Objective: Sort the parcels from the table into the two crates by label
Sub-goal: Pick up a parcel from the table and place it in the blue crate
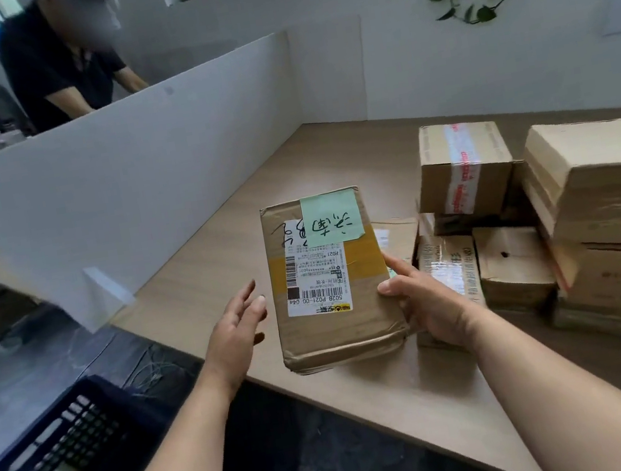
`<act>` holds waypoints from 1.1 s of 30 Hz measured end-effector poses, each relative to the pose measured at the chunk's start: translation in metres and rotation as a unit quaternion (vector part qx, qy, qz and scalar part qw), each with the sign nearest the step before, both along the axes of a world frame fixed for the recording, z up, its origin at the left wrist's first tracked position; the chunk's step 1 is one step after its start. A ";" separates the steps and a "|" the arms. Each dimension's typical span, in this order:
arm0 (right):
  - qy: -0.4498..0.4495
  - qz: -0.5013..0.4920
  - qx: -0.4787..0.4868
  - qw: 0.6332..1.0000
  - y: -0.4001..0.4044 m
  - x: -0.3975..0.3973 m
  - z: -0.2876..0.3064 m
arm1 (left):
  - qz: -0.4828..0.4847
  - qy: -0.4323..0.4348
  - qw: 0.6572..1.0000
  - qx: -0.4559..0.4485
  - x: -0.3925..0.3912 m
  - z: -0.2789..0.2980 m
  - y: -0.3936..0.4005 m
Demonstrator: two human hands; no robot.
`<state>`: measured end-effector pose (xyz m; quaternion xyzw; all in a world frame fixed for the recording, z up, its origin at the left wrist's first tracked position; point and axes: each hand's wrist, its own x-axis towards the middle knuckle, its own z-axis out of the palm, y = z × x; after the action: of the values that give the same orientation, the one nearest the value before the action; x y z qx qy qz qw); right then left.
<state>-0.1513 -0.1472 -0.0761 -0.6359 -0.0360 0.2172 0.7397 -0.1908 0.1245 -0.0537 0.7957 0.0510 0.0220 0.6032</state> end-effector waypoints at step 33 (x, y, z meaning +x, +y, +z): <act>0.074 0.366 -0.146 0.916 0.451 0.021 -0.088 | 0.259 0.156 0.953 0.031 -0.173 -0.083 0.380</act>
<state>-0.1301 0.3038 -0.1638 -0.6617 -0.1793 0.5216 0.5079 -0.3639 0.5045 -0.1369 0.7672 0.3477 0.0546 0.5363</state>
